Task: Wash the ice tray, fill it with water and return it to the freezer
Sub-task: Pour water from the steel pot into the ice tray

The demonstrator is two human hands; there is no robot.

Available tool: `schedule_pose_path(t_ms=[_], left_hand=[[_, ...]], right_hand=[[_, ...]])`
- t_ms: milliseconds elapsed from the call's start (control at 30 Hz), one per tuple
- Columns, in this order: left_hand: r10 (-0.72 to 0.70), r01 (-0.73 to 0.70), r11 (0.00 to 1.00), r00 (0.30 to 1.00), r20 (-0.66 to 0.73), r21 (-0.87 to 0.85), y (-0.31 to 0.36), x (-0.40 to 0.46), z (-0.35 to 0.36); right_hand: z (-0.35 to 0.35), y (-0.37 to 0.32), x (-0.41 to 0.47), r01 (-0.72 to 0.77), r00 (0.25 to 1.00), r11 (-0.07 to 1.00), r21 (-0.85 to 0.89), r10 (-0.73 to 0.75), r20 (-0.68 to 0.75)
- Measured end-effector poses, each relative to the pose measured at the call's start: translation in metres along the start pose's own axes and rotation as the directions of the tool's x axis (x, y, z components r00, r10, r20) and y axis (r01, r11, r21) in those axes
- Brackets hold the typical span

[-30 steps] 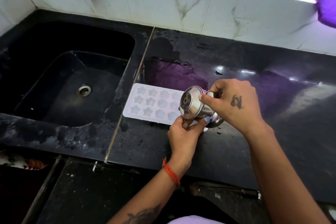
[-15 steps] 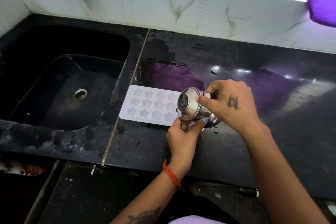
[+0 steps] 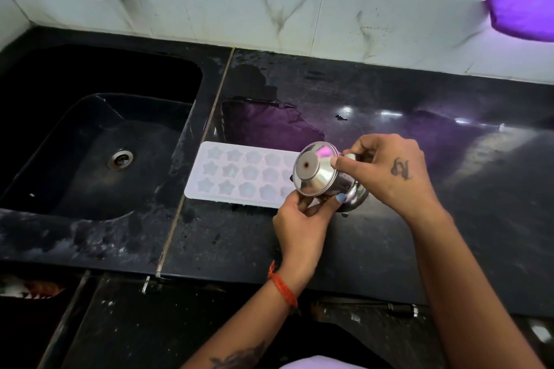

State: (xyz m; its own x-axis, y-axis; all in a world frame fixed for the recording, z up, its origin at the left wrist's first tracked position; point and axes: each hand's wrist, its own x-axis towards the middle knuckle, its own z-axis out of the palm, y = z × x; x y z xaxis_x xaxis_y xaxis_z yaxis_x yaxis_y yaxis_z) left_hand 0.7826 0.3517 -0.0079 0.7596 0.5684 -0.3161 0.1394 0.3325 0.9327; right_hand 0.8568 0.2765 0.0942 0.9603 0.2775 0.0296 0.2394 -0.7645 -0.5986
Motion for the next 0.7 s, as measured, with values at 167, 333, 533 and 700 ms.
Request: schedule_pose_path(t_ms=[167,333,533,700], left_hand=[[-0.035,0.037,0.998,0.998,0.043,-0.055,-0.003,-0.004,0.004],[-0.066,0.079,0.984,0.994,0.085,-0.162,-0.002,-0.009,0.01],[-0.083,0.101,0.972,0.992,0.093,-0.212,-0.006,-0.01,0.014],[-0.062,0.084,0.968,0.993,0.101,-0.235,-0.007,-0.011,0.015]], right_hand=[[-0.002,-0.001,-0.004,0.04,0.999,0.993,-0.108,-0.042,-0.017],[-0.002,-0.003,-0.006,0.093,0.995,0.977,-0.191,-0.099,-0.021],[-0.002,-0.005,-0.008,0.128,0.99,0.963,-0.239,-0.136,-0.02],[-0.003,-0.004,-0.01,0.154,0.986,0.96,-0.233,-0.163,-0.019]])
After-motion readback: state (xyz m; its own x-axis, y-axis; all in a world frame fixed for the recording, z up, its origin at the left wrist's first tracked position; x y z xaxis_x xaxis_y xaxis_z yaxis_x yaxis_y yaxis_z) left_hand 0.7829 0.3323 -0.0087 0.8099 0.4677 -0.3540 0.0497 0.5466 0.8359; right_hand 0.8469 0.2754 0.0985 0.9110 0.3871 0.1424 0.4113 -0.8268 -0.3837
